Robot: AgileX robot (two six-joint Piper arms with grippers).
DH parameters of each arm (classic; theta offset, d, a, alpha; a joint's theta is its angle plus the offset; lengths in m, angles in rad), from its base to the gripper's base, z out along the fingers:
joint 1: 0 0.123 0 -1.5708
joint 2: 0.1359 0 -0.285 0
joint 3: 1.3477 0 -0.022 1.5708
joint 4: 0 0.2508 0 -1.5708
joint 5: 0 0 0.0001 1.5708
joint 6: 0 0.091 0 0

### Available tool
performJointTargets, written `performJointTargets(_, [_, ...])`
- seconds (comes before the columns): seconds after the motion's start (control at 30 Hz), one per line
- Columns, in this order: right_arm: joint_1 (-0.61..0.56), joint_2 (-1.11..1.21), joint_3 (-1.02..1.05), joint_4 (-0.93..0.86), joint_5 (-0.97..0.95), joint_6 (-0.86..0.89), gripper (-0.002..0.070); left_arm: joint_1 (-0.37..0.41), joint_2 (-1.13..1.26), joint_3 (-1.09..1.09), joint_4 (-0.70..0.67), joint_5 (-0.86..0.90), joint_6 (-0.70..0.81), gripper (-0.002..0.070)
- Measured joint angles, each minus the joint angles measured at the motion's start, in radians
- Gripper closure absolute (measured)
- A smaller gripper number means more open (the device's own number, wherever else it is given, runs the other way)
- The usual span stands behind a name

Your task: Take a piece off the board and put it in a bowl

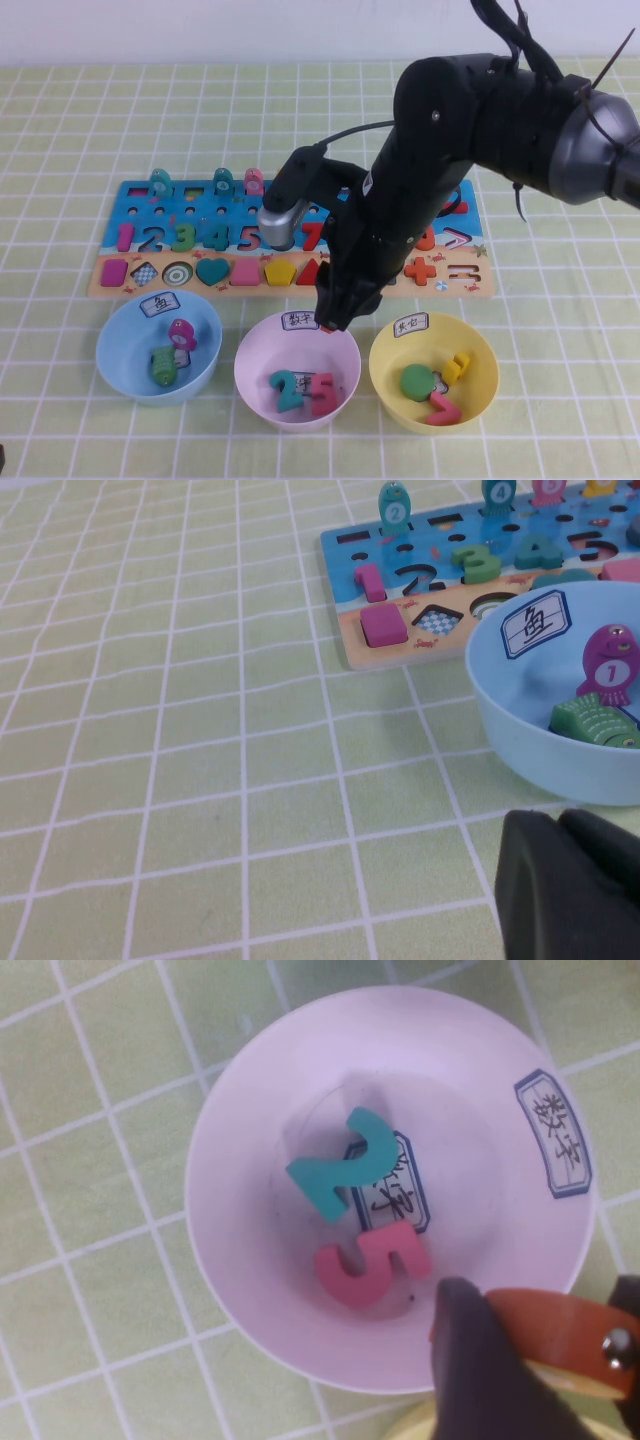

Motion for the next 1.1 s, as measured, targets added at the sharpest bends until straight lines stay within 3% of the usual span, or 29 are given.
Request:
performJointTargets(0.4, [0.012,0.0,0.0,0.019,-0.022,-0.056,0.0447,0.0,0.0,0.0,0.0,0.0,0.0,0.068])
performJointTargets(0.67, [0.15,0.032,-0.019,0.097,-0.266,-0.227,0.0447,0.0,0.0,0.0,0.0,0.0,0.0,0.068])
performJointTargets(1.1, [0.158,0.196,-0.15,0.342,-0.375,-0.385,0.0447,0.0,0.0,0.0,0.0,0.0,0.0,0.068])
